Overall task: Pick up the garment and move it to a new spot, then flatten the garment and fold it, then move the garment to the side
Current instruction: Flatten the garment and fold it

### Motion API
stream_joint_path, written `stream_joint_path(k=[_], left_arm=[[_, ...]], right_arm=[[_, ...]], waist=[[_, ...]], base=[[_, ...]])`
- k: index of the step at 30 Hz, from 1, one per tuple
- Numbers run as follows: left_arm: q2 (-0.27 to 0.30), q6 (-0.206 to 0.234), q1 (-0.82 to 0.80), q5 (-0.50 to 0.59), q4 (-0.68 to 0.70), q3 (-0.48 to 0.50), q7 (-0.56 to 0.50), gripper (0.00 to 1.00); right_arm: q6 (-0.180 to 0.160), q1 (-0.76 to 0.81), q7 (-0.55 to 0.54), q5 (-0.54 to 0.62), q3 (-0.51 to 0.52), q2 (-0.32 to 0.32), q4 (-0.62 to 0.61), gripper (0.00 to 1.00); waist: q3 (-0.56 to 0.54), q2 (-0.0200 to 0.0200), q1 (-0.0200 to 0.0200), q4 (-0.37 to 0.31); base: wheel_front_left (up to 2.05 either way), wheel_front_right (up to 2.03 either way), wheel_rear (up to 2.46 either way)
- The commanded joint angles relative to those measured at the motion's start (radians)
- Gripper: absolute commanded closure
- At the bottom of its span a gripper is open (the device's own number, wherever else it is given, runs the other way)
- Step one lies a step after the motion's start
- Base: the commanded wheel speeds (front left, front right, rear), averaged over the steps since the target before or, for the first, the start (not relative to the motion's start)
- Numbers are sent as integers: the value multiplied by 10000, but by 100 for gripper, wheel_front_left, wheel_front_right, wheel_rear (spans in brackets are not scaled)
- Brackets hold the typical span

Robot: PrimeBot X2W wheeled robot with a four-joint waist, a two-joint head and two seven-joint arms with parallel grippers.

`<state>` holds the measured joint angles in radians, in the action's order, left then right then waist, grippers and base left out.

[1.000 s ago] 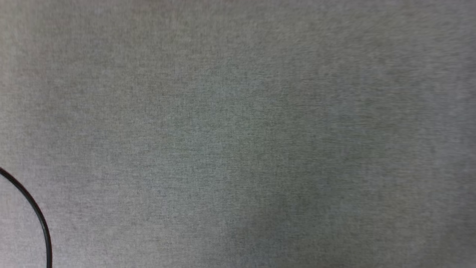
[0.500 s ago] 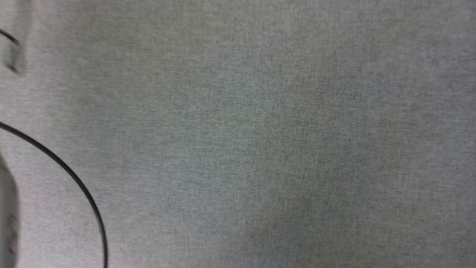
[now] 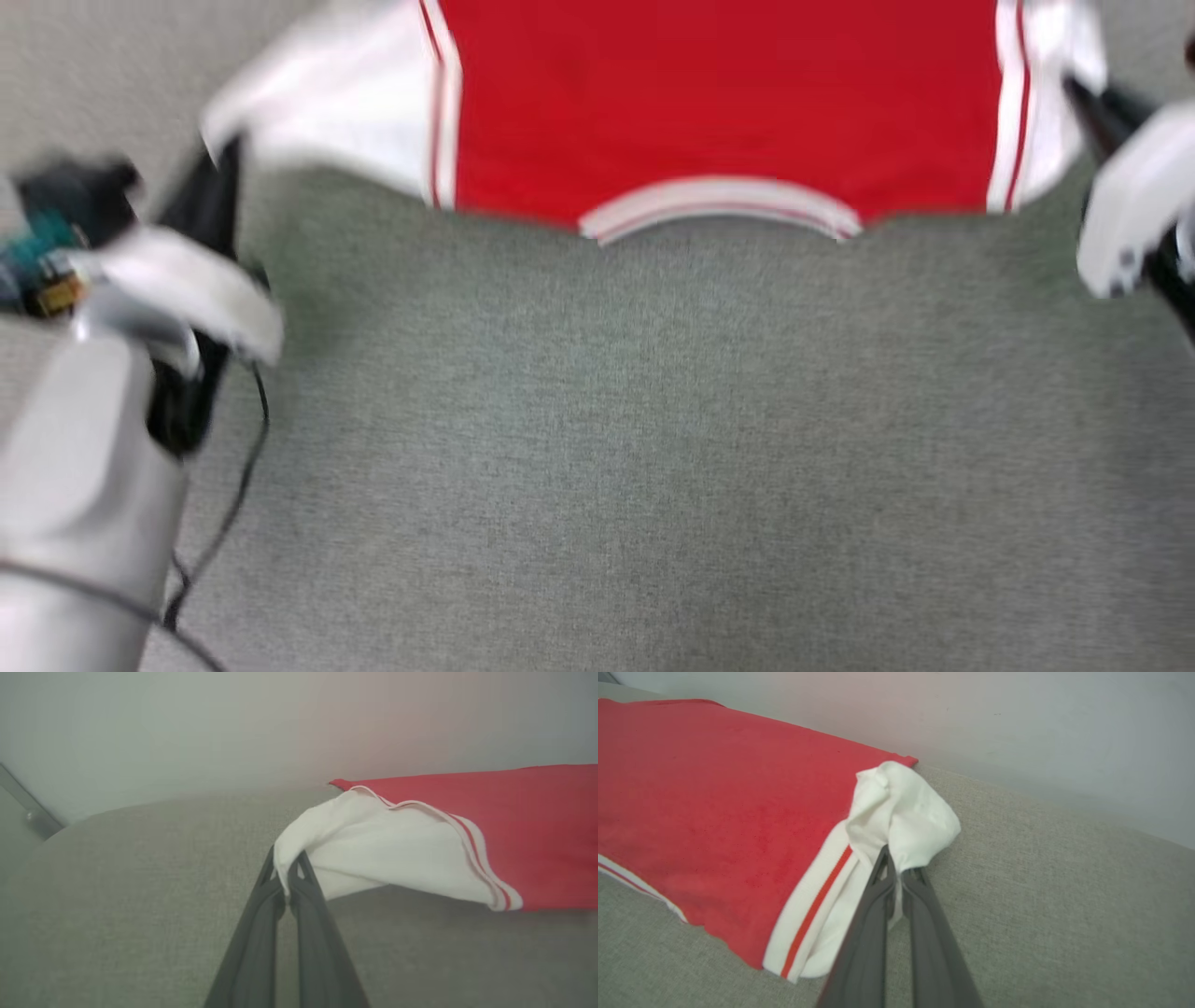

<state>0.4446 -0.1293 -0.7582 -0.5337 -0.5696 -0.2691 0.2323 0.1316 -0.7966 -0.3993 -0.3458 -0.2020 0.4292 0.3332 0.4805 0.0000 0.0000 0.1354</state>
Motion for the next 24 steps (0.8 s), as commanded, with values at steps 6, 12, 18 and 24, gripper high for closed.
stream_joint_path(k=[6,12,18,24], left_arm=[[902,33,2651,-282,1103,-417,-1166,100],[1430,255,4366,-619,2290,-535,-2306,100],[1988,788,6304,-993,3833,-455,-3141,100],[2222,1308,8040,-1523,5245,-306,-3685,100]], right_arm=[[-19,2742,-1046,-673,932,140,-1246,100],[-19,4349,-1740,-819,1570,-61,-2027,100],[-19,6072,-2716,-986,2108,-337,-2993,100],[-19,7540,-3573,-1028,2627,-688,-3955,100]], waist=[[-1739,0,0,-144],[-2312,0,0,-240],[-2922,0,0,-430],[-3456,0,0,-552]], base=[[0,0,0],[0,0,0],[0,0,0],[0,0,0]])
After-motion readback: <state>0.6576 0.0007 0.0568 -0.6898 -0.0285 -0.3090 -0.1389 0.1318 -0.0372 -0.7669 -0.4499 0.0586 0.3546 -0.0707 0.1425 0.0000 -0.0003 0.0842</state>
